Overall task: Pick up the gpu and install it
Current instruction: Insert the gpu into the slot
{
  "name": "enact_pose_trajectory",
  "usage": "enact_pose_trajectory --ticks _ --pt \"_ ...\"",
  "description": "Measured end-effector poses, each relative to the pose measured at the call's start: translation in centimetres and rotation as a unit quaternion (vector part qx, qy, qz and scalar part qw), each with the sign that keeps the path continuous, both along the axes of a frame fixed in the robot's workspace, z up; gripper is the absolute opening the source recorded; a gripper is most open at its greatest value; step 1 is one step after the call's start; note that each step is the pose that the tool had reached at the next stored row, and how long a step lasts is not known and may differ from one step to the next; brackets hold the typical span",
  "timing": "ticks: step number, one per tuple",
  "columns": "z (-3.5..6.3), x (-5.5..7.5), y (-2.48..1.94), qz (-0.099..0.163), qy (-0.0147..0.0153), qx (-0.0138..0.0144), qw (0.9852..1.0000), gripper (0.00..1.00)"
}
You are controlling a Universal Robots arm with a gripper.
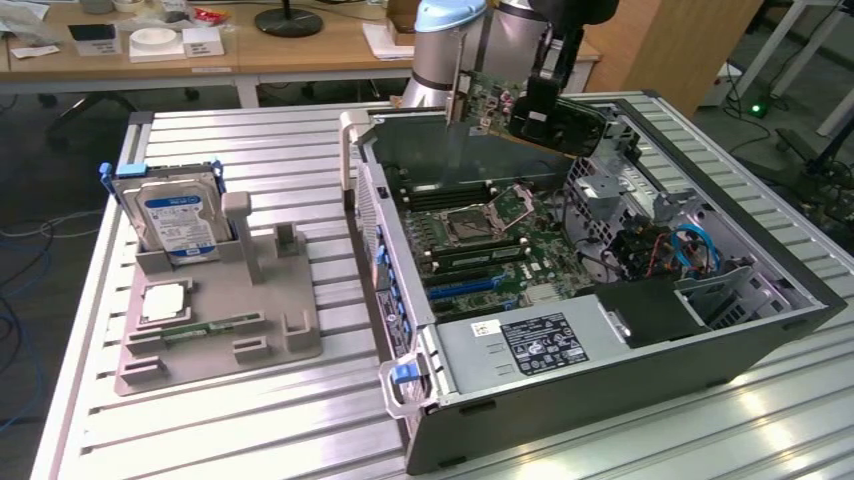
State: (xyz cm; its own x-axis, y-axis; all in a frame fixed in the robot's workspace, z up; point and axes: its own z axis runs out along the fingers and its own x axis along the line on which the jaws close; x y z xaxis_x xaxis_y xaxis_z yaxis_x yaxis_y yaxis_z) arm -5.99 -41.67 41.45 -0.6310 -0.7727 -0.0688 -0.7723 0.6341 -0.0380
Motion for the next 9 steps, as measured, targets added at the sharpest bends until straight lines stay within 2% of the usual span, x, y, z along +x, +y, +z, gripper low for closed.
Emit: enact_pose_trajectory --ticks 9 --pt "0.00 0.00 0.00 0.000 0.0000 -0.0002 1.0000 0.28"
